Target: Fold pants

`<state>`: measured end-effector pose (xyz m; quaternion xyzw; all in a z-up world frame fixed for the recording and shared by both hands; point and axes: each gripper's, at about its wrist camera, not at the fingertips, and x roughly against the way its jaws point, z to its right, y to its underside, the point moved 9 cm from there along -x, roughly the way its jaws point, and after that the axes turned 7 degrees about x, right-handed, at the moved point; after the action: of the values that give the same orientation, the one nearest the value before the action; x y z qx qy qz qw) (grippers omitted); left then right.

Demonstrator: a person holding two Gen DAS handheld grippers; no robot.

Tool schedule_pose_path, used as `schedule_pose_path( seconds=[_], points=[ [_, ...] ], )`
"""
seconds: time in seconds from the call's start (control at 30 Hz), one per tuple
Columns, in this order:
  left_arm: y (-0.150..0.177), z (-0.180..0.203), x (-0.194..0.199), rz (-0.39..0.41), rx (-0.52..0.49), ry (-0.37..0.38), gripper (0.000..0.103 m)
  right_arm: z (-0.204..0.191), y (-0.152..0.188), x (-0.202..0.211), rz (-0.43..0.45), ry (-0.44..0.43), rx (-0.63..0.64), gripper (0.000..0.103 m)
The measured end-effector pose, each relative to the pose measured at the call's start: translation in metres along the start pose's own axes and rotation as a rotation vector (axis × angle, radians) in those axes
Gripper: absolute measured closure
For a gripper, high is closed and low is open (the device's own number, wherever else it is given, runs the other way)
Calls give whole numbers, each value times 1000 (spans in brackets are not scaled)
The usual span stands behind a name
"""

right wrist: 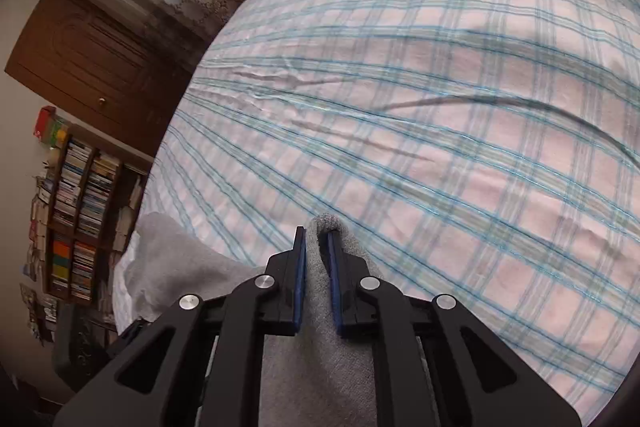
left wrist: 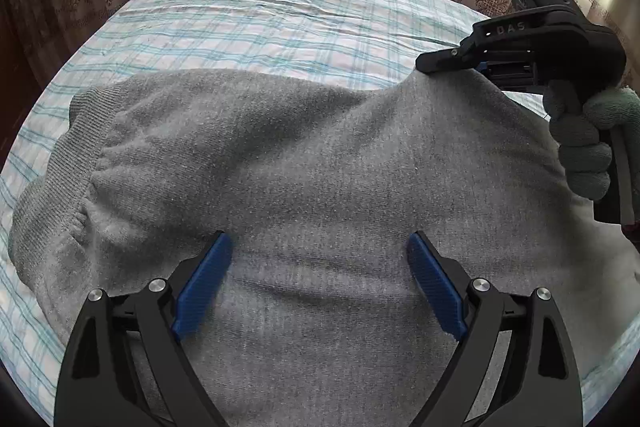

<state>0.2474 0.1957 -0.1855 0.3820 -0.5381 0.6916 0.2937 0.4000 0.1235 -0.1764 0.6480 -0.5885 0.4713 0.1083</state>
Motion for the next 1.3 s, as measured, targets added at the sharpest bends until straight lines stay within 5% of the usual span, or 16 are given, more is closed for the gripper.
schedule_pose_path(
  seconds=[0.1,0.3,0.33,0.4,0.53,0.83,0.97,1.13,1.3],
  points=[
    [-1,-1,0,-6,10,11,12,-6,3,-5,16,91,110,94],
    [-16,-6,8,-2,79,36,12,-15,2,14,38,70,142,88],
    [-21,-9,11,11,99,36,12,-17,2,23,57,61,139,83],
    [-31,-14,14,32,128,33,12,-10,2,46,116,121,135,47],
    [-39,-19,10,24,152,30,12,-2,15,85,174,152,116,50],
    [-27,-17,-6,8,72,-54,11,16,118,112,125,232,89,52],
    [-24,-14,-10,17,24,-80,9,56,131,106,129,253,-3,71],
    [-25,-11,1,-14,61,-110,9,45,134,125,162,268,3,67],
    [-23,28,27,14,33,-57,10,43,167,180,235,296,-37,65]
  ],
)
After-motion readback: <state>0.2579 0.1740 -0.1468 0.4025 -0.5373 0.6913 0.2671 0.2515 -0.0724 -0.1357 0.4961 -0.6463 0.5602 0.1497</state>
